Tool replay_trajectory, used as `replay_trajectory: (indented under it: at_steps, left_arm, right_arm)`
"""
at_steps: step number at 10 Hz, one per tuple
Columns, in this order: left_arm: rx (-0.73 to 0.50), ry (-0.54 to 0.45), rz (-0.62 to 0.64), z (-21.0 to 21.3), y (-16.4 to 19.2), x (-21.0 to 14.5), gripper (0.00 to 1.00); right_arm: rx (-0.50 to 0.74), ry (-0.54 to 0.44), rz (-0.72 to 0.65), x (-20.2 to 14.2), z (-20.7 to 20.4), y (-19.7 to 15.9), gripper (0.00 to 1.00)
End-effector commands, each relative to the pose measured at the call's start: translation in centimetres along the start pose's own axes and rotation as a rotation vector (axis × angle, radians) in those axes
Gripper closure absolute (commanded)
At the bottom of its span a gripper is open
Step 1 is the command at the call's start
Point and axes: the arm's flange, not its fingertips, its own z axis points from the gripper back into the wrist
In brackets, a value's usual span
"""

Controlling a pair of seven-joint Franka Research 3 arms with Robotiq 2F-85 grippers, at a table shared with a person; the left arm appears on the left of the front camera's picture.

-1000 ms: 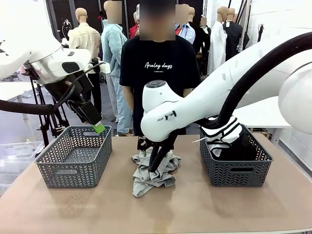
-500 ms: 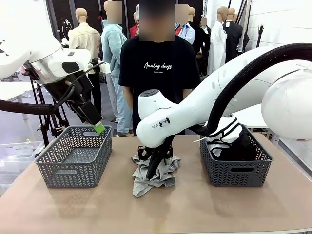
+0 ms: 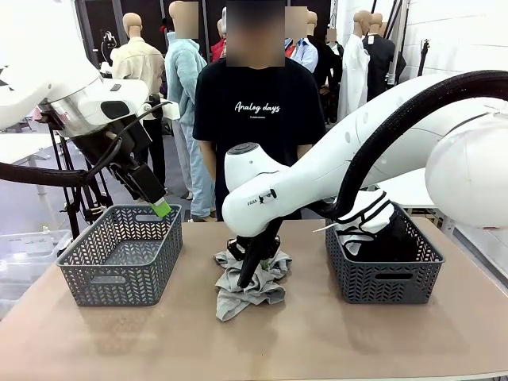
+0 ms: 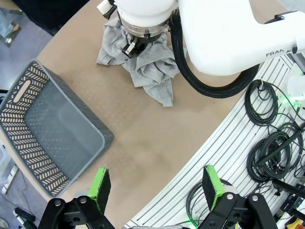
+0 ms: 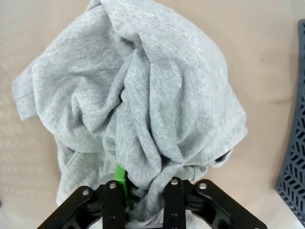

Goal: Sort the tops and bottoms.
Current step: Lift clothes from the center of the table with your right hand.

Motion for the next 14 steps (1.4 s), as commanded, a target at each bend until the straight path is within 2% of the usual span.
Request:
replay_trajectory:
  at_steps: [1,6,7,9,12,14]
  left_arm:
    - [0.002,-0.004,0.001,0.0,0.1,0.0,0.0]
    - [0.002,-0.004,0.001,0.0,0.1,0.0,0.0]
    - [0.002,-0.004,0.001,0.0,0.1,0.0,0.0]
    - [0.002,-0.004,0.001,0.0,0.1,0.0,0.0]
    - [0.002,-0.004,0.001,0.0,0.1,0.0,0.0]
    - [0.002,-0.004,0.001,0.0,0.1,0.0,0.0]
  right_arm:
    - [0.006,0.012,0.003,0.1,0.2,-0.2,1.0]
    - [0.042,-0.001,-0.003,-0.4,1.6,-1.0,1.0]
    - [0.058,-0.039,0.006,-0.9,3.0,-1.0,1.0]
    - [0.091,-0.188,0.036,-2.3,8.5,-1.0,1.0]
    - [0.132,-0.333,0.094,-4.6,16.6,-1.5,1.0]
    - [0.142,-0.468,0.09,-6.2,21.4,-2.3,1.0]
